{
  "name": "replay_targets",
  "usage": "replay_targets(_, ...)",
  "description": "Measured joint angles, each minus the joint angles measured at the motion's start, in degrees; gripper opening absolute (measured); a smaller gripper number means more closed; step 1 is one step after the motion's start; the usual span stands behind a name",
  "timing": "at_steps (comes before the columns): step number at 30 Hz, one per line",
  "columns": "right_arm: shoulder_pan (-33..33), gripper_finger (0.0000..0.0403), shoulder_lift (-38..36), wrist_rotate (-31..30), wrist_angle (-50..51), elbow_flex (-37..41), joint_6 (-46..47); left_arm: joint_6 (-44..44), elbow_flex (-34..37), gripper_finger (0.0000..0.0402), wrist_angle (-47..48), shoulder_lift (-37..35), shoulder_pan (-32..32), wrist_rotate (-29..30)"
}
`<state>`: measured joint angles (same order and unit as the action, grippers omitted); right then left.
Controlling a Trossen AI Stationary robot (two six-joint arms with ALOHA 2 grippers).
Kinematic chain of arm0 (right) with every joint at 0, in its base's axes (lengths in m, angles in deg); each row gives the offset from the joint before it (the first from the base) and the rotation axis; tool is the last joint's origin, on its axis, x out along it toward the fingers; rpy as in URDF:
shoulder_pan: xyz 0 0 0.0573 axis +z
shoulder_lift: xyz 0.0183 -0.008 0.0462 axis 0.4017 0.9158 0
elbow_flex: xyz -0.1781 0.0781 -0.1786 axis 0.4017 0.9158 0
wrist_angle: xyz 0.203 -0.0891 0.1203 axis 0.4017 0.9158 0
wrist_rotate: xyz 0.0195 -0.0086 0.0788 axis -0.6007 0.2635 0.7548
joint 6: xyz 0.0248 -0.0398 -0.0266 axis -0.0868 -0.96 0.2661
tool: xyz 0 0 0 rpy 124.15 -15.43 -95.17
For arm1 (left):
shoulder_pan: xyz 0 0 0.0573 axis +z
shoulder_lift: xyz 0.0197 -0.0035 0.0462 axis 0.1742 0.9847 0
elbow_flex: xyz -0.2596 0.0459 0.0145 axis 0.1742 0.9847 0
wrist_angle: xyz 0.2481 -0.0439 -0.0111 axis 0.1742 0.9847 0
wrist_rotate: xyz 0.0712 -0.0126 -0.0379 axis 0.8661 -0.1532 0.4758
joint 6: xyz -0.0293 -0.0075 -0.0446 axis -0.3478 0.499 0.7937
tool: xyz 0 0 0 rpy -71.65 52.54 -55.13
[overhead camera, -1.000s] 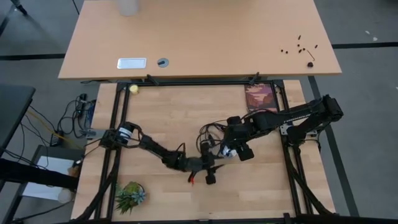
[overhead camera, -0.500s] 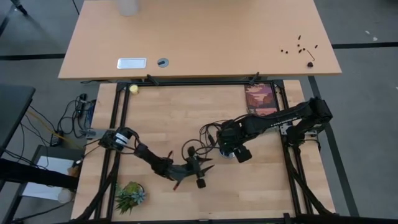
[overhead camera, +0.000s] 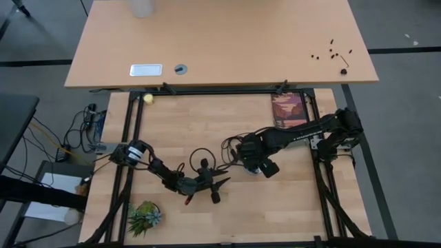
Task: Screw lightbulb
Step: Insert the lightbulb into the silver lamp
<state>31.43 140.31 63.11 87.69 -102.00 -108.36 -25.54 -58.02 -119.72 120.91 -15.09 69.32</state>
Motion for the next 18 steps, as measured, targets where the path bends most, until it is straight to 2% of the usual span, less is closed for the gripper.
replay_targets(5,-0.57,0.0267,0.32,0.81,-0.71,0.0,-0.98,0.2,0.01,0.0136,0.19,0.02,-0.02,-0.01)
replay_targets(8,-1.08,0.0263,0.36,2.03,-1.21,0.05,2.86,0.2,0.01,0.0136,0.08,0.02,0.0,-0.01)
replay_targets(18,-1.16,0.027,0.47,3.5,-4.33,0.16,30.43,0.61,0.01,0.0136,-1.21,0.02,0.0,-0.03)
